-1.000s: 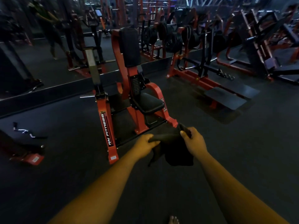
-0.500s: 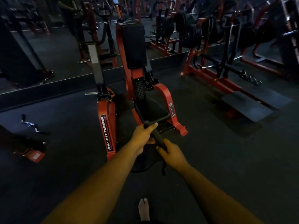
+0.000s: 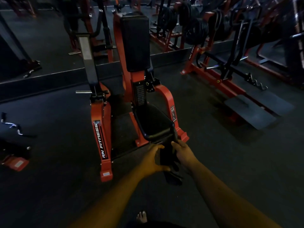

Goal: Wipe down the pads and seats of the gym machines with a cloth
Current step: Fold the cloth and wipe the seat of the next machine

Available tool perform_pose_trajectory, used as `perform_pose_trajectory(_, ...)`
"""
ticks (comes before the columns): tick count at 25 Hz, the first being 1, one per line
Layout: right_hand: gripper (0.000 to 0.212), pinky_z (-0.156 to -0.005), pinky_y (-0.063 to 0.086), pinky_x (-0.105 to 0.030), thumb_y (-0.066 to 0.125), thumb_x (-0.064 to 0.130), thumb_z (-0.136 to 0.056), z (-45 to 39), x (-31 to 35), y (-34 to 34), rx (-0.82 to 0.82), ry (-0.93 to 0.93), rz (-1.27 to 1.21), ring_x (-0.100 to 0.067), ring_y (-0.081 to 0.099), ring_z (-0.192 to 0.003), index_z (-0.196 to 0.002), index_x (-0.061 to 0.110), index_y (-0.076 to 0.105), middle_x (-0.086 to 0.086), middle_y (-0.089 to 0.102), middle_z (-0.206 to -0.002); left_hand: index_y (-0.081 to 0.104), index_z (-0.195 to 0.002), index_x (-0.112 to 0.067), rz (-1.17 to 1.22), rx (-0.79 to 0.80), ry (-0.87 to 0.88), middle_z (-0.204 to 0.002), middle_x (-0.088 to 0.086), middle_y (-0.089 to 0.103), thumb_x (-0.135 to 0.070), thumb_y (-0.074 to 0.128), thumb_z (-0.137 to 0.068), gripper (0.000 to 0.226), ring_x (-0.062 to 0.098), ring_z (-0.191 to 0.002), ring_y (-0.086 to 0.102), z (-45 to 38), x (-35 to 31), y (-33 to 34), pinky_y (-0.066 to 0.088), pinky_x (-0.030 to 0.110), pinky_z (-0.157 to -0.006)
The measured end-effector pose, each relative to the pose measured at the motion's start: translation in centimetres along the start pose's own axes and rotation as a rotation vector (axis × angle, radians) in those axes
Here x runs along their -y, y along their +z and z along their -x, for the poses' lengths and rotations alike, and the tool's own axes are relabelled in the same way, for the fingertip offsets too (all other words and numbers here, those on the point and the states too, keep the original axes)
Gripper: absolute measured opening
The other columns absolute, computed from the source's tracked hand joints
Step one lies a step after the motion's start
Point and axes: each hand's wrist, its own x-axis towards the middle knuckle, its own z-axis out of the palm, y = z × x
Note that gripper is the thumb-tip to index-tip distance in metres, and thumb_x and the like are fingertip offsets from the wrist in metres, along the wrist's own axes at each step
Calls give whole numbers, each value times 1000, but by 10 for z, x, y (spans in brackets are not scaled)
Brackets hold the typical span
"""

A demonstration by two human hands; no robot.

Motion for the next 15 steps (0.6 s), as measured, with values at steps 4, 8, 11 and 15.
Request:
perform_pose_trajectory(4,20,-81,57,-46,52,12,-95,-24,17,-10,30,46,-44,-30,68,-98,-102,20,69,-14,71,-105,42,-151,-16,-70,-72,6,-150,4,44,-16,80,-85,76,24,-132,50,-24,-14,6,42,29,-108)
perform_pose_trajectory(8,19,-90,58,-52,58,10,-95,-46,24,-28,87,-4,-51,-29,72,-101,-107,16,72,-10,76,-104,55,-143,-14,-174,-233,7,-132,9,64,-14,60,-99,45,23,-120,61,-39,-32,7,36,13,-85)
perform_pose_trajectory(11,14,-80,61,-43,60,19,-99,-58,41,-43,44,-99,81,-25,72,-87,-101,13,72,-8,75,-92,63,-132,-8,-64,-405,-75,-124,17,68,-19,56,-98,37,31,-115,64,-53,-37,-1,46,27,-90)
perform_pose_trajectory(15,22,-52,42,-19,67,30,-96,-63,62,-63,-35,-344,484,-11,57,-61,-80,16,63,2,60,-68,62,-125,-11,369,-566,-194,-122,3,64,-20,54,-104,25,24,-117,61,-67,-55,-24,45,30,-97)
